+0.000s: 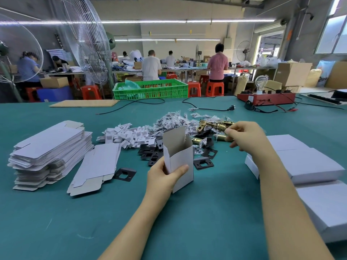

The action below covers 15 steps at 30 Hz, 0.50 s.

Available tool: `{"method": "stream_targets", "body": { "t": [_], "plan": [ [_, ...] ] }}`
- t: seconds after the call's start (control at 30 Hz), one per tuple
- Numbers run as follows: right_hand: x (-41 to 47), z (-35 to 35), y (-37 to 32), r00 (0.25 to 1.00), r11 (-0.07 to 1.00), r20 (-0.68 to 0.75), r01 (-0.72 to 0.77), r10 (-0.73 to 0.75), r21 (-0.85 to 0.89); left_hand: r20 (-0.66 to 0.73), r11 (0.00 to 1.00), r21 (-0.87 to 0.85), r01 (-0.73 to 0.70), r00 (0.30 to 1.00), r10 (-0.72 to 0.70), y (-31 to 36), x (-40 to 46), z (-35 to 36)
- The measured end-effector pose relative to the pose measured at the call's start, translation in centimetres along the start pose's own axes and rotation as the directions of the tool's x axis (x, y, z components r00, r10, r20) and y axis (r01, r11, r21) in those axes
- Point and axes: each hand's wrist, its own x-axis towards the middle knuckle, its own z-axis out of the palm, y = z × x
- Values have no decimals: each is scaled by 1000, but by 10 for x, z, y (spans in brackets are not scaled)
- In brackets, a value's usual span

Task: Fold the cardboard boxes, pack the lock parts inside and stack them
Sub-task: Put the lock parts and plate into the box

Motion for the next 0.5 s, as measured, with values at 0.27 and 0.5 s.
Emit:
{"method": "stream_targets", "body": {
  "t": [0.27,0.5],
  "plan": [
    [4,46,34,999,998,1,-40,40,-38,-271,1000,16,22,963,-17,4,3,-4],
    [5,106,63,955,898,297,124,8,-423,-244,998,61,-5,970,20,2,3,-2]
  ]
}}
